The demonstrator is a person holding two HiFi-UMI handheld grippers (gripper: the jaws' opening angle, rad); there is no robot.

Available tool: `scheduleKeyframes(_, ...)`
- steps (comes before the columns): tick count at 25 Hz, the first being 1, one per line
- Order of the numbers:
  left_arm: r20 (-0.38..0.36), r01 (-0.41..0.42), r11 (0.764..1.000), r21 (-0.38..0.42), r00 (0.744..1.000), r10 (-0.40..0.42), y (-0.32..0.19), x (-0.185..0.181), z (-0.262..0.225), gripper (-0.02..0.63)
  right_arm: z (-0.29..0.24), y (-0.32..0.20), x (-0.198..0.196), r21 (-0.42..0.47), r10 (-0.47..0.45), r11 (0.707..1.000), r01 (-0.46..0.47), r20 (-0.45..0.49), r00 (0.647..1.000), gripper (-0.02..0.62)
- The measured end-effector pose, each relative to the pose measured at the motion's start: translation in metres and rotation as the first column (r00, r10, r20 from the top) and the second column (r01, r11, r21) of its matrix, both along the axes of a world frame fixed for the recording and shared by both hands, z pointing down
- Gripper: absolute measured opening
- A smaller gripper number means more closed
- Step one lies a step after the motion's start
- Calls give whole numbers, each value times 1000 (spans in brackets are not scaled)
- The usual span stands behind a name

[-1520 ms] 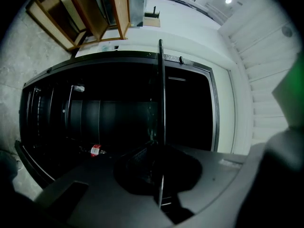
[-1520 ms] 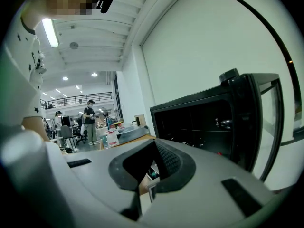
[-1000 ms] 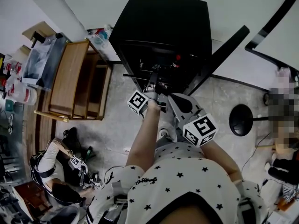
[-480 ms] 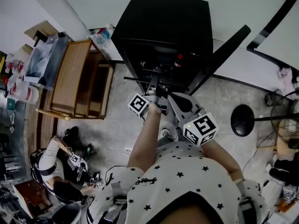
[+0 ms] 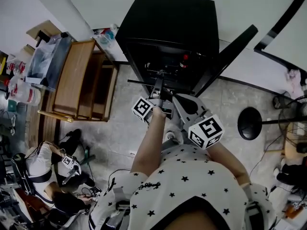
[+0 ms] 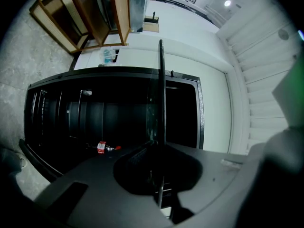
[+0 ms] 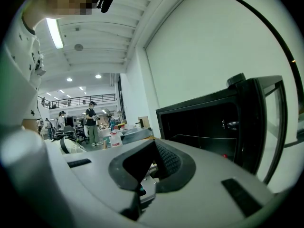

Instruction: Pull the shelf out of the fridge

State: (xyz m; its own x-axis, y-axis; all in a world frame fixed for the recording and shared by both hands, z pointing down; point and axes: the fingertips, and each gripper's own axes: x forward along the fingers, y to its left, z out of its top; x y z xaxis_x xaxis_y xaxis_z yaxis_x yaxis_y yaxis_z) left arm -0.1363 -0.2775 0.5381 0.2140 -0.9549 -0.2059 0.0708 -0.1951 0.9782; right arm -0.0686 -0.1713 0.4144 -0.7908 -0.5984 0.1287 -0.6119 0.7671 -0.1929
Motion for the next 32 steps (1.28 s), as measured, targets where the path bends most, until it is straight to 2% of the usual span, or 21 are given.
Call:
scheduleKeyframes(19,-1,-2,1000,-3,1000,2,2,0,1,26,0,0,0,-1,0,1000,0,7,1000,-6)
scheduleKeyframes(24,-2,-1,1000,-5,1000,1,2,0,1,26,1,0,0,31,6,1000,-5,-32,999,-6)
scheduleKeyframes(32,-5,-2,1000,-18,1000,2,3,-1,5,26,-1,0,1,44,12,999,-11,-38,999,-6)
